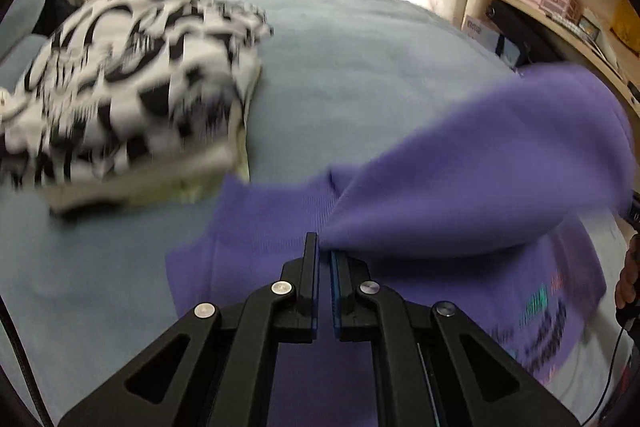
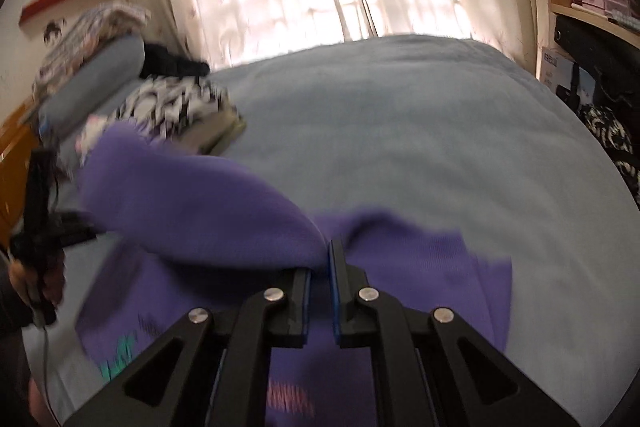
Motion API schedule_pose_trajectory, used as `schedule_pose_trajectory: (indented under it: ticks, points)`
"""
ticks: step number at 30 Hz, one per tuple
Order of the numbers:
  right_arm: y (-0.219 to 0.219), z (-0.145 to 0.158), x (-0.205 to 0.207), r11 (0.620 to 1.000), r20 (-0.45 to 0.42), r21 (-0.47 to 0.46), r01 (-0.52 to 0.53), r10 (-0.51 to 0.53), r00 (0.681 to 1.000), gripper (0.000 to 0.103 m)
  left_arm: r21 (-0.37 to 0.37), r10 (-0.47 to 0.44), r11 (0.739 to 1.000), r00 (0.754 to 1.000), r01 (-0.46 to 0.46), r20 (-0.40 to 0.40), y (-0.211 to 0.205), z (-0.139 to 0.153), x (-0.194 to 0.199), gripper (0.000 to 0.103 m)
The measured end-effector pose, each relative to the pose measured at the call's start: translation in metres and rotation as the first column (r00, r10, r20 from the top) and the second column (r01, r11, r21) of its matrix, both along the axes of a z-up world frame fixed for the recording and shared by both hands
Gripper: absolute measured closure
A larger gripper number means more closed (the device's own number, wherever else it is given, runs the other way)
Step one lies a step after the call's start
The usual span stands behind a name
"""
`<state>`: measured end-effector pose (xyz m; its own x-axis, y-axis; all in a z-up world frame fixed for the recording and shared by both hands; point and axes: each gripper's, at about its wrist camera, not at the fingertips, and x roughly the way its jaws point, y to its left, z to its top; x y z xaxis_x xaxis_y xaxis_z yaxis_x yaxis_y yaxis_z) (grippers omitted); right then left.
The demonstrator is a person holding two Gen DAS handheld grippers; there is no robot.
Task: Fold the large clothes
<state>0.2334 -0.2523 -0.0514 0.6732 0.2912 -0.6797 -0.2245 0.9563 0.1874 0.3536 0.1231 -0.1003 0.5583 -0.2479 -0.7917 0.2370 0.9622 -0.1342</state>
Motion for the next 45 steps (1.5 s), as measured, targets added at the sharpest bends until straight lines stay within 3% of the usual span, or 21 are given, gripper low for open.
schedule_pose_trajectory:
  ticks: [4, 10, 14, 18, 22, 26, 28, 32, 37, 41, 45]
  points:
    - [-0.005, -0.021, -0.028, 0.997, -0.104, -0.069, 0.033, -0.04, 0.994, 0.094, 0.045, 0.013, 0.999, 0.999, -0.01, -0.046, -0.005, -0.006, -0.04, 0.1]
    - [-0.023, -0.019, -0.06, 0.998, -0.178, -0.014, 0.066, -0.067, 0.982, 0.094, 0.05, 0.004, 0.999, 0.995, 0.001, -0.103, 0.015, -0.007, -0.078, 0.1]
    - [-0.02, -0.005, -0.089, 0.999, -0.206, 0.028, 0.043, -0.036, 0.978, 0.092, -0.001, -0.034, 0.999, 0.99, 0.034, -0.137, 0.025, 0.008, -0.115, 0.099]
    - [-0.012, 0.014, -0.115, 0.998, -0.21, 0.065, 0.003, 0.011, 0.978, 0.07, -0.071, -0.083, 0.995, 0.983, 0.072, -0.164, 0.021, 0.023, -0.129, 0.091]
    - [0.004, 0.026, -0.136, 0.994, -0.192, 0.106, -0.041, 0.061, 0.979, 0.056, -0.173, -0.145, 0.978, 0.972, 0.114, -0.182, 0.006, 0.027, -0.141, 0.077]
    - [0.017, 0.009, -0.134, 0.98, -0.207, 0.191, -0.046, 0.086, 0.974, 0.049, -0.333, -0.196, 0.935, 0.962, 0.125, -0.191, -0.005, 0.017, -0.147, 0.063]
    - [0.022, -0.006, -0.126, 0.968, -0.232, 0.251, -0.025, 0.085, 0.969, 0.049, -0.395, -0.204, 0.911, 0.961, 0.117, -0.185, -0.008, 0.009, -0.142, 0.062]
    - [0.024, -0.038, -0.103, 0.918, -0.259, 0.394, 0.043, 0.066, 0.964, 0.049, -0.541, -0.18, 0.839, 0.969, 0.06, -0.171, -0.007, -0.015, -0.12, 0.062]
    - [0.018, -0.067, -0.075, 0.859, -0.265, 0.498, 0.118, 0.021, 0.964, 0.049, -0.625, -0.121, 0.781, 0.979, -0.009, -0.165, 0.0, -0.046, -0.092, 0.062]
    - [0.02, -0.084, -0.058, 0.826, -0.268, 0.55, 0.126, 0.032, 0.963, 0.049, -0.683, -0.127, 0.73, 0.979, -0.018, -0.161, -0.005, -0.062, -0.078, 0.062]
    - [0.029, -0.082, -0.052, 0.826, -0.212, 0.556, 0.098, 0.027, 0.977, 0.049, -0.719, -0.123, 0.695, 0.985, 0.0, -0.119, -0.009, -0.067, -0.074, 0.062]
